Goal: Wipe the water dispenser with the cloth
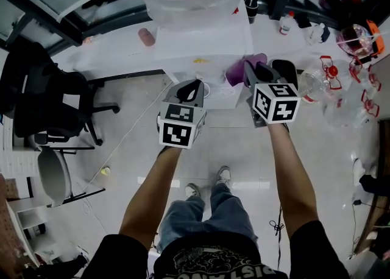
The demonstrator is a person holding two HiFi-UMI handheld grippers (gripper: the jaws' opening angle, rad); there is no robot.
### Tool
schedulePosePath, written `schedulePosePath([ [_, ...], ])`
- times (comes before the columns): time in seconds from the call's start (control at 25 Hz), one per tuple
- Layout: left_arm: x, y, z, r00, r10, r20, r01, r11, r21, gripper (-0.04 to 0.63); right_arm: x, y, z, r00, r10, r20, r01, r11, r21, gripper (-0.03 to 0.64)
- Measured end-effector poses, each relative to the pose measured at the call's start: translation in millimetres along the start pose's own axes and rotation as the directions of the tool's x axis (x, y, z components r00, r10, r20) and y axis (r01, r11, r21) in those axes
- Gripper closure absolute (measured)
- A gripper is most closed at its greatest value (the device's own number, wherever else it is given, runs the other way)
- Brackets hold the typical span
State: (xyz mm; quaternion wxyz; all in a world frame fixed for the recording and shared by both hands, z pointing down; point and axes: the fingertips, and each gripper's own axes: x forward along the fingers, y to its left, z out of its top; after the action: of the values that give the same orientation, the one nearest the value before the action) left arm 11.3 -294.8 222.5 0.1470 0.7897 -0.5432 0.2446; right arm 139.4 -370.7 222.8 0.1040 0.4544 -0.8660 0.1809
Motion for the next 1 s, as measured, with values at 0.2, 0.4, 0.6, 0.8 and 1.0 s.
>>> schedulePosePath([
  [0.2, 9.0, 2.8, -19.2, 1.0, -0.02, 0.012, 0.019, 1.0, 0.013, 0.568, 5.0, -3.0, -11.7, 0.999, -0.026, 0.025, 0.026, 1.0, -0.007, 0.584],
  [0.4, 24.3, 1.8, -52.3, 0.999, -0.045, 0.03, 0.045, 0.999, 0.025, 0.569, 11.4, -7.0, -32.0, 0.997, -0.048, 0.058, 0.05, 0.998, -0.032, 0.584],
  [0.6, 46.7, 4.7, -93.0, 0.997, -0.061, 0.043, 0.059, 0.998, 0.032, 0.569, 20.0, -18.9, -59.3, 0.992, -0.078, 0.095, 0.083, 0.995, -0.048, 0.584],
  [0.8, 71.3, 7.4, -131.6, 0.996, -0.078, 0.052, 0.076, 0.996, 0.037, 0.569, 29.0, -30.0, -81.7, 0.988, -0.084, 0.128, 0.095, 0.992, -0.078, 0.584],
  [1.0, 104.7, 8.2, -160.6, 0.993, -0.096, 0.074, 0.092, 0.994, 0.056, 0.568, 31.3, -32.7, -91.1, 0.974, -0.083, 0.21, 0.108, 0.988, -0.11, 0.584],
])
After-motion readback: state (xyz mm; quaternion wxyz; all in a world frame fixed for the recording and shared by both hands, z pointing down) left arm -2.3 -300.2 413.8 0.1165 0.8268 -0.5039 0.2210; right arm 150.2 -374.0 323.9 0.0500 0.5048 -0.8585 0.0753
